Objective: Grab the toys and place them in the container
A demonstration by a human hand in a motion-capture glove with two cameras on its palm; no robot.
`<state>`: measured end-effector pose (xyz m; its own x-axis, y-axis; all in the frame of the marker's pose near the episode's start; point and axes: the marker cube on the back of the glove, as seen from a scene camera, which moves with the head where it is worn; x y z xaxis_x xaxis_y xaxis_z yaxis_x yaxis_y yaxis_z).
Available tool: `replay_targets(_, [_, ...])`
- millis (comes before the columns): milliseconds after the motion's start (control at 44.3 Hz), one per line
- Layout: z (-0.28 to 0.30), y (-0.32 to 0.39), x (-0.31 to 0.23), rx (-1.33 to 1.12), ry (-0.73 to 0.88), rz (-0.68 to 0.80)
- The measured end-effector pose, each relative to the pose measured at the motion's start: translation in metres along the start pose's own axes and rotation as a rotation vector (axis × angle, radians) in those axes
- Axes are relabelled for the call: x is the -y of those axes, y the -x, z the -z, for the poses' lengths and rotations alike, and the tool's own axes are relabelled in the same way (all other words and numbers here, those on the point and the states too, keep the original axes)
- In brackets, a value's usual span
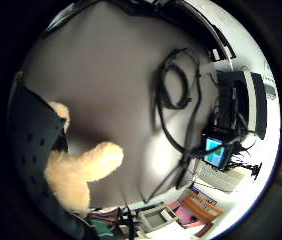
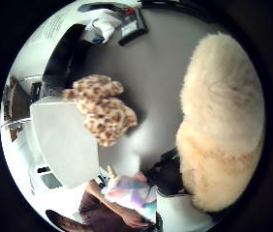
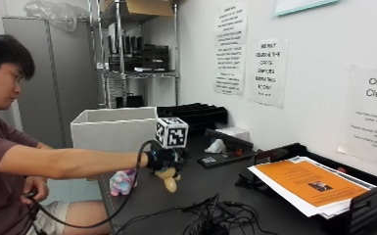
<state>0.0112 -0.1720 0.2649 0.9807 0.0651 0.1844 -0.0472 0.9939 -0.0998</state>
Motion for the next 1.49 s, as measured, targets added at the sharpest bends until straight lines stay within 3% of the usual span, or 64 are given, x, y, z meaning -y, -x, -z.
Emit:
replay_targets(271, [0.168,0.061,-0.002,-0.128,-0.16,0.032])
replay_targets(497, [0.237,0.133,0.0,-0.208,-0.223,0.108])
replay_targets(971, [0.234,0.398,-0.008,-0.148,-0.231,0.468])
replay_targets(1084, [0.221,0.426,-0.024,-0.123,-0.212,0.603])
replay_targets(1401, [0.172,0.496,-0.024,-0.077,-0.248,0.759])
replay_targets(1491, [0.16,0.486,-0.021,-0.163,-0.204,0.691])
